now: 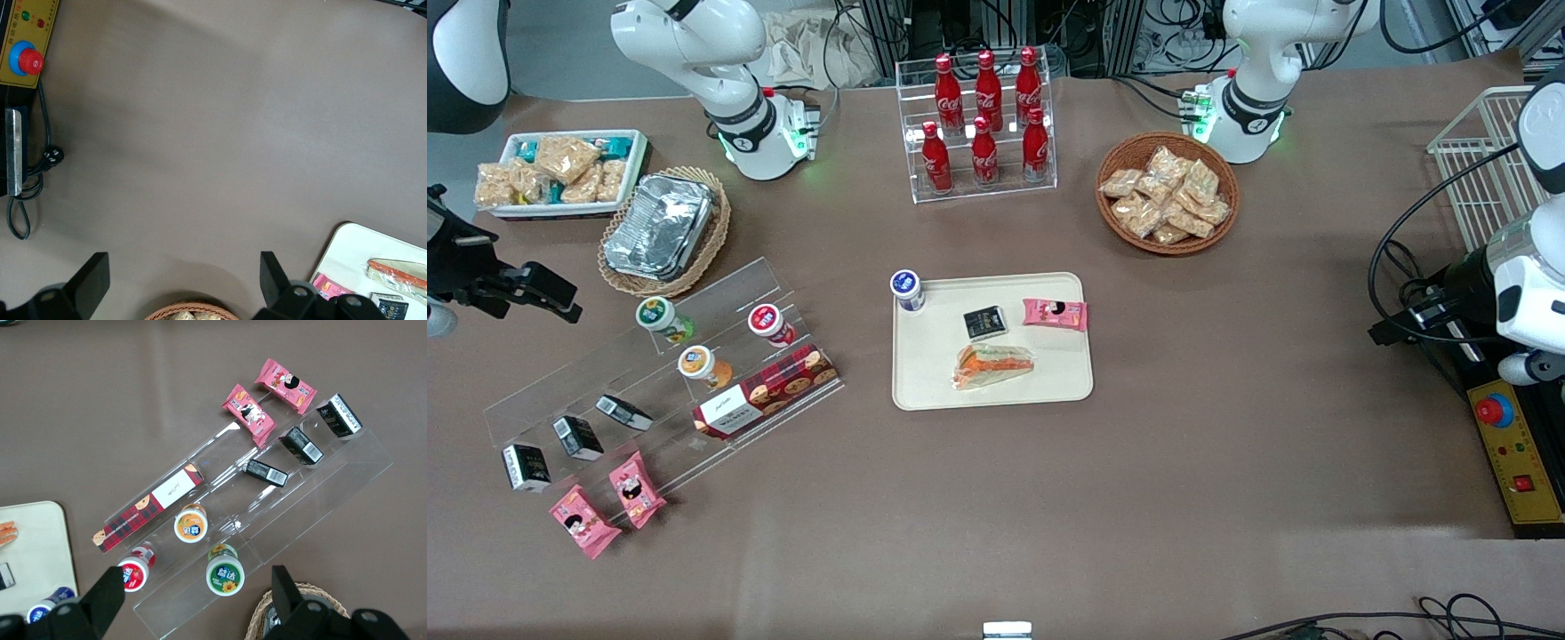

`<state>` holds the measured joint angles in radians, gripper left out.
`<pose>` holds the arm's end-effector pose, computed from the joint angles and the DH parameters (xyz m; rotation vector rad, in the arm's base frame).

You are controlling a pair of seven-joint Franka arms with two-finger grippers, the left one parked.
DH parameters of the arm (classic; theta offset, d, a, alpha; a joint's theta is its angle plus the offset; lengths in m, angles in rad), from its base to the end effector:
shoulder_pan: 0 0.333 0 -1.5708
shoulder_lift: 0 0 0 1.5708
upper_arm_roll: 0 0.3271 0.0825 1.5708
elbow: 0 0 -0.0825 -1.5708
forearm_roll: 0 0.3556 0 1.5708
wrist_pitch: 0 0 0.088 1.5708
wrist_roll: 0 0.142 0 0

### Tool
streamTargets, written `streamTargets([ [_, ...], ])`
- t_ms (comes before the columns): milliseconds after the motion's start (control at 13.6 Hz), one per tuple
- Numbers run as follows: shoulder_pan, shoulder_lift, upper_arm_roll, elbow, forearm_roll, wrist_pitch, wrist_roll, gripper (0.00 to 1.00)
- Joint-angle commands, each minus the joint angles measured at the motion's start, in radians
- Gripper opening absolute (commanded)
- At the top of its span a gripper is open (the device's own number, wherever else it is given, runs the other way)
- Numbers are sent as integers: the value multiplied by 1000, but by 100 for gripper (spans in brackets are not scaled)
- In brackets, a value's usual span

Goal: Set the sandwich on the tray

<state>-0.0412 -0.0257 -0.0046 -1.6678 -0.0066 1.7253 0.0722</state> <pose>0.5335 -0.0253 0.5849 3.1282 -0.1836 0.1306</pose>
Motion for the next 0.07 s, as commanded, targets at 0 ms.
streamTargets([
  [0,4,18,8,28,-23,-29,3,98],
])
